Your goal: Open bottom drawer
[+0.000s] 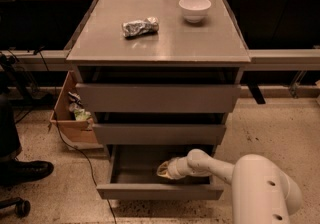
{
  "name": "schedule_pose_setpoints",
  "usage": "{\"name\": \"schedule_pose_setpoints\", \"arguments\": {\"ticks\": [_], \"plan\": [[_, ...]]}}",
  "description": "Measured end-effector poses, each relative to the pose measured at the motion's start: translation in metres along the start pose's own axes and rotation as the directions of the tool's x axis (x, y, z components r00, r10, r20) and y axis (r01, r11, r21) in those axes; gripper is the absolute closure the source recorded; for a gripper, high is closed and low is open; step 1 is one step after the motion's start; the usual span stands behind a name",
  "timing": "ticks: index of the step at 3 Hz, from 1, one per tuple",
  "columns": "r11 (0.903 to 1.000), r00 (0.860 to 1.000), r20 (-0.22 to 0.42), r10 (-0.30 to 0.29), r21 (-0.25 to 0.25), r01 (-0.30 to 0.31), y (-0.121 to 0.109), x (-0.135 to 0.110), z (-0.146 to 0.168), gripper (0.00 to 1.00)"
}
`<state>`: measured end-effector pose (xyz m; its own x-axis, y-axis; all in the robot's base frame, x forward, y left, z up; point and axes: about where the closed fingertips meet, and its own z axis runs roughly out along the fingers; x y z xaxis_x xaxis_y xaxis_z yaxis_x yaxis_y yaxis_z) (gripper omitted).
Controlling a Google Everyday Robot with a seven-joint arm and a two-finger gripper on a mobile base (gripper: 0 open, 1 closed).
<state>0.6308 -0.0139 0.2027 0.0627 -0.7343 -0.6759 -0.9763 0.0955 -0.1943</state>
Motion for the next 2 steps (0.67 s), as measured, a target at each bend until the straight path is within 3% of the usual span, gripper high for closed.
{"name": "schedule_pose_setpoints", "arguments": {"ticks": [2], "plan": [[0.9915,0.998,-0.046,0.043,-0.121,-0.048,0.035,0.03,0.02,1.0]]}}
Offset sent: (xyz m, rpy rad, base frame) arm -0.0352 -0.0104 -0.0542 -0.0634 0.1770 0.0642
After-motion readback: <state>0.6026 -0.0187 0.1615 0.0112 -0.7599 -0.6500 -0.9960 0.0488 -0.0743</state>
